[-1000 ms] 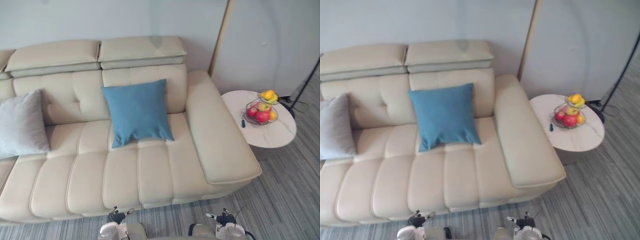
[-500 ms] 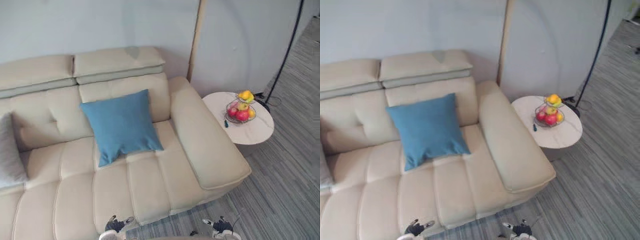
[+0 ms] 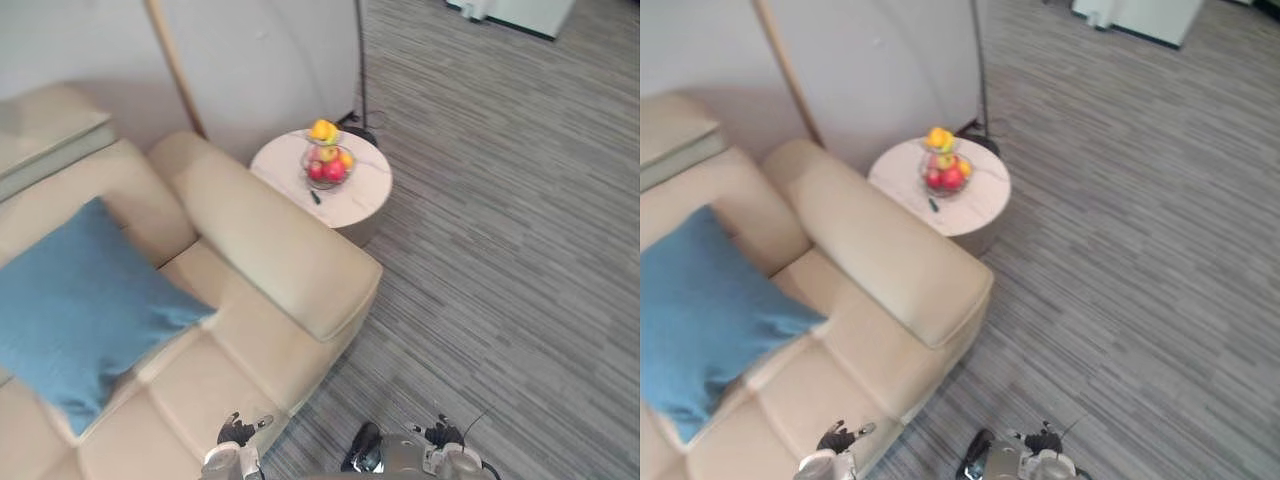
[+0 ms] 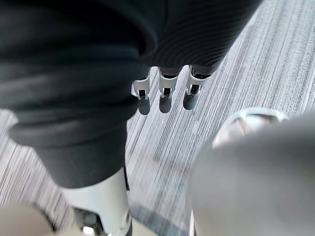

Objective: Pick up cushions and gather them together orderly.

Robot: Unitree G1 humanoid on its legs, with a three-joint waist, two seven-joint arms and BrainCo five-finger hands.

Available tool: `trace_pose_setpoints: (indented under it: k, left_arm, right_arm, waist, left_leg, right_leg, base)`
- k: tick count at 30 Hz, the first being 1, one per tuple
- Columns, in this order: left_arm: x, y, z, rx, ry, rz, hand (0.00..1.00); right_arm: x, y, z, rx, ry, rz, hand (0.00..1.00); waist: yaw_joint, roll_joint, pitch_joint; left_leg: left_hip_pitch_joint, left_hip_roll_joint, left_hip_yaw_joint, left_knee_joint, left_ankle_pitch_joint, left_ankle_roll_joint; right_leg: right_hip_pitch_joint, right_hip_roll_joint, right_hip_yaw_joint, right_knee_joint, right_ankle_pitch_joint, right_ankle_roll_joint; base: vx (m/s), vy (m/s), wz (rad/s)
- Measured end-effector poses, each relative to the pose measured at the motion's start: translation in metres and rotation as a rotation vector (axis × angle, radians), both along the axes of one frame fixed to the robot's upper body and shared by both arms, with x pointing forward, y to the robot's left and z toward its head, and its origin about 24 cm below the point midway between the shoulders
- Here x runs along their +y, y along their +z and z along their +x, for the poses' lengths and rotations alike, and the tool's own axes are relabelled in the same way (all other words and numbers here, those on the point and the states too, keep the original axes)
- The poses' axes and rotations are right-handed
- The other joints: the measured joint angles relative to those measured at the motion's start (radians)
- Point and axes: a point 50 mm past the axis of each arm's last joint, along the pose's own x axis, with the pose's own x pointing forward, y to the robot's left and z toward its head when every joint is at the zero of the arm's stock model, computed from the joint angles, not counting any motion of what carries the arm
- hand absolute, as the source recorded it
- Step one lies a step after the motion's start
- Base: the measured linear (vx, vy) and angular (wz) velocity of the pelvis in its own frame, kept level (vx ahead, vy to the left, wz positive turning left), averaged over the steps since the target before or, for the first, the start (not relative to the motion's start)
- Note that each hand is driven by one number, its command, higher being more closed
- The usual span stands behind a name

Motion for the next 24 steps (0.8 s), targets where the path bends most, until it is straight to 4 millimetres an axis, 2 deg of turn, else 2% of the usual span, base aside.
trace_pose_setpoints:
  k: [1, 2, 3, 4, 5, 6, 7, 8, 9, 10, 11, 12, 13, 14, 15, 16, 17, 18, 19, 20, 21, 22, 23, 24]
  left_arm:
    - [0.001, 0.000, 0.000, 0.001, 0.002, 0.001, 0.00]
    - [0.001, 0.000, 0.000, -0.001, 0.004, 0.001, 0.00]
    - [0.001, 0.000, 0.001, -0.005, 0.004, 0.001, 0.00]
    - [-0.001, 0.002, 0.004, -0.022, 0.004, -0.001, 0.00]
    - [-0.002, 0.002, 0.005, -0.028, 0.004, -0.003, 0.00]
    - [-0.005, 0.004, 0.008, -0.049, 0.006, -0.007, 0.00]
    - [-0.004, 0.006, 0.011, -0.074, 0.030, -0.007, 0.00]
    - [-0.004, 0.007, 0.012, -0.076, 0.037, -0.008, 0.00]
    - [-0.004, 0.007, 0.012, -0.082, 0.043, -0.011, 0.00]
    - [-0.005, 0.006, 0.011, -0.077, 0.043, -0.012, 0.00]
    - [-0.007, 0.005, 0.009, -0.070, 0.046, -0.018, 0.00]
    - [-0.004, 0.004, 0.006, -0.064, 0.058, -0.016, 0.00]
    - [0.000, 0.003, 0.001, -0.050, 0.084, -0.012, 0.00]
    - [0.001, 0.003, 0.000, -0.048, 0.091, -0.011, 0.00]
    - [0.003, 0.003, -0.001, -0.046, 0.092, -0.006, 0.00]
    - [0.007, 0.003, -0.002, -0.040, 0.102, 0.008, 0.00]
    - [0.008, 0.002, -0.006, -0.027, 0.112, 0.013, 0.00]
    - [0.011, 0.001, -0.010, -0.016, 0.156, 0.016, 0.00]
    - [0.014, 0.000, -0.012, 0.012, 0.187, 0.008, 0.00]
    - [0.014, -0.001, -0.014, 0.027, 0.203, 0.004, 0.00]
    - [0.016, -0.003, -0.019, 0.060, 0.219, -0.002, 0.00]
    - [0.018, -0.005, -0.025, 0.095, 0.214, -0.002, 0.00]
    - [0.019, -0.009, -0.041, 0.154, 0.158, 0.011, 0.00]
    - [0.024, -0.010, -0.050, 0.170, 0.122, 0.026, 0.00]
  right_arm:
    - [-0.001, 0.000, -0.001, 0.007, -0.003, -0.002, 0.00]
    - [-0.002, -0.001, -0.003, 0.011, -0.009, -0.005, 0.00]
    - [-0.002, -0.001, -0.005, 0.017, -0.012, -0.004, 0.00]
    - [0.001, -0.002, -0.005, 0.019, -0.015, 0.003, 0.00]
    - [0.001, -0.002, -0.005, 0.018, -0.015, 0.004, 0.00]
    - [0.003, -0.002, -0.004, 0.016, -0.013, 0.009, 0.00]
    - [0.005, -0.001, 0.001, 0.006, 0.001, 0.010, 0.00]
    - [0.006, -0.001, 0.001, 0.004, 0.007, 0.011, 0.00]
    - [0.008, -0.001, 0.001, 0.006, 0.010, 0.014, 0.00]
    - [0.011, -0.002, -0.001, 0.014, 0.014, 0.017, 0.00]
    - [0.010, -0.002, 0.000, 0.012, 0.023, 0.008, 0.00]
    - [0.011, -0.002, 0.000, 0.016, 0.043, 0.001, 0.00]
    - [0.013, -0.003, -0.004, 0.026, 0.048, 0.002, 0.00]
    - [0.013, -0.004, -0.006, 0.031, 0.046, 0.002, 0.00]
    - [0.017, -0.005, -0.008, 0.036, 0.044, 0.013, 0.00]
    - [0.017, -0.005, -0.007, 0.034, 0.044, 0.013, 0.00]
    - [0.017, -0.005, -0.007, 0.032, 0.044, 0.013, 0.00]
    - [0.017, -0.005, -0.007, 0.029, 0.037, 0.016, 0.00]
    - [0.015, -0.004, -0.006, 0.022, 0.026, 0.010, 0.00]
    - [0.014, -0.003, -0.005, 0.015, 0.026, 0.008, 0.00]
    - [0.012, -0.001, 0.000, 0.003, 0.031, 0.001, 0.00]
    - [0.012, -0.001, 0.004, 0.001, 0.036, 0.001, 0.00]
    - [0.014, -0.001, 0.006, 0.002, 0.046, 0.005, 0.00]
    - [0.017, -0.001, 0.008, 0.002, 0.052, 0.011, 0.00]
  waist:
    - [0.000, -0.002, 0.005]
    - [0.001, 0.001, 0.007]
    - [0.000, -0.001, 0.009]
    - [0.002, -0.003, 0.010]
    - [0.004, -0.003, 0.010]
    - [0.019, -0.002, 0.010]
    - [0.039, -0.001, 0.011]
    - [0.040, -0.002, 0.013]
    - [0.045, -0.004, 0.015]
    - [0.059, 0.000, 0.016]
    - [0.061, 0.013, 0.013]
    - [0.063, 0.017, 0.006]
    - [0.053, 0.009, -0.007]
    - [0.054, 0.000, -0.012]
    - [0.063, -0.010, -0.018]
    - [0.070, -0.021, -0.025]
    - [0.071, -0.021, -0.025]
    - [0.070, -0.017, -0.024]
    - [0.070, -0.017, -0.025]
    - [0.071, -0.013, -0.022]
    - [0.071, -0.003, -0.018]
    - [0.073, 0.009, -0.019]
    - [0.074, 0.018, -0.020]
    - [0.077, -0.006, -0.011]
  left_leg:
    - [-0.044, 0.013, -0.087, 0.102, -0.054, 0.012]
    - [-0.064, 0.005, -0.131, 0.128, -0.081, 0.011]
    - [-0.088, -0.031, -0.206, 0.136, -0.115, -0.001]
    - [-0.126, -0.104, -0.320, 0.124, -0.159, -0.018]
    - [-0.135, -0.126, -0.350, 0.119, -0.168, -0.021]
    - [-0.165, -0.194, -0.452, 0.093, -0.195, -0.023]
    - [-0.227, -0.282, -0.590, 0.068, -0.221, -0.005]
    - [-0.244, -0.308, -0.634, 0.060, -0.224, -0.007]
    - [-0.280, -0.361, -0.731, 0.029, -0.227, -0.014]
    - [-0.290, -0.393, -0.815, -0.074, -0.207, -0.009]
    - [-0.291, -0.386, -0.848, -0.160, -0.163, 0.028]
    - [-0.275, -0.371, -0.809, -0.171, -0.138, 0.032]
    - [-0.251, -0.366, -0.749, -0.213, -0.141, 0.037]
    - [-0.243, -0.364, -0.720, -0.229, -0.139, 0.041]
    - [-0.230, -0.361, -0.669, -0.255, -0.138, 0.042]
    - [-0.206, -0.359, -0.612, -0.280, -0.136, 0.043]
    - [-0.197, -0.358, -0.593, -0.287, -0.136, 0.043]
    - [-0.173, -0.356, -0.558, -0.306, -0.136, 0.043]
    - [-0.150, -0.352, -0.517, -0.323, -0.136, 0.042]
    - [-0.142, -0.352, -0.498, -0.327, -0.135, 0.042]
    - [-0.130, -0.353, -0.469, -0.328, -0.134, 0.040]
    - [-0.118, -0.352, -0.447, -0.327, -0.127, 0.028]
    - [-0.106, -0.349, -0.418, -0.281, -0.114, 0.011]
    - [-0.130, -0.357, -0.420, -0.229, -0.141, 0.011]
  right_leg:
    - [0.028, 0.025, 0.043, -0.028, 0.000, -0.005]
    - [0.048, 0.038, 0.061, -0.046, 0.002, -0.008]
    - [0.077, 0.057, 0.099, -0.074, 0.005, -0.012]
    - [0.102, 0.084, 0.159, -0.106, 0.013, -0.013]
    - [0.106, 0.091, 0.173, -0.113, 0.017, -0.012]
    - [0.108, 0.116, 0.235, -0.129, 0.031, -0.015]
    - [0.112, 0.153, 0.320, -0.148, 0.043, -0.018]
    - [0.116, 0.162, 0.344, -0.152, 0.046, -0.017]
    - [0.127, 0.175, 0.391, -0.162, 0.053, -0.013]
    - [0.132, 0.192, 0.445, -0.168, 0.059, -0.004]
    - [0.134, 0.217, 0.483, -0.166, 0.048, 0.011]
    - [0.143, 0.229, 0.532, -0.161, 0.038, 0.019]
    - [0.138, 0.219, 0.560, -0.157, 0.036, 0.036]
    - [0.130, 0.210, 0.562, -0.141, 0.030, 0.046]
    - [0.098, 0.178, 0.522, -0.107, 0.017, 0.067]
    - [0.068, 0.120, 0.396, -0.066, 0.001, 0.097]
    - [0.066, 0.087, 0.314, -0.051, -0.004, 0.105]
    - [0.072, 0.018, 0.144, -0.015, -0.008, 0.111]
    - [0.078, -0.049, -0.037, 0.022, -0.014, 0.112]
    - [0.078, -0.066, -0.100, 0.029, -0.011, 0.104]
    - [0.078, -0.073, -0.155, 0.035, -0.007, 0.074]
    - [0.081, -0.069, -0.158, 0.029, -0.003, 0.054]
    - [0.116, -0.060, -0.133, -0.006, 0.009, 0.032]
    - [0.148, -0.064, -0.079, -0.048, 0.009, 0.032]
  base:
    - [0.16, -0.188, -0.92]
    - [0.14, -0.149, -0.94]
    - [0.15, -0.124, -1.06]
    - [0.16, -0.103, -1.02]
    - [0.16, -0.053, -1.25]
    - [0.19, 0.029, -1.70]
    - [0.15, 0.039, -1.78]
    - [0.13, 0.089, -1.76]
    - [0.08, 0.101, -1.63]
    - [0.08, 0.133, -1.84]
    - [0.07, 0.156, -1.90]
    - [0.18, 0.190, -1.48]
    - [0.22, 0.183, -1.30]
    - [0.27, 0.166, -1.15]
    - [0.24, 0.118, -1.24]
    - [0.20, 0.092, -1.19]
    - [0.25, 0.065, -1.03]
    - [0.23, 0.026, -0.79]
    - [0.27, 0.028, -0.73]
    - [0.20, -0.020, -0.70]
    - [0.14, -0.028, -0.68]
    - [0.17, -0.056, -1.03]
    - [0.14, -0.057, -1.06]
    - [0.08, -0.075, -0.97]
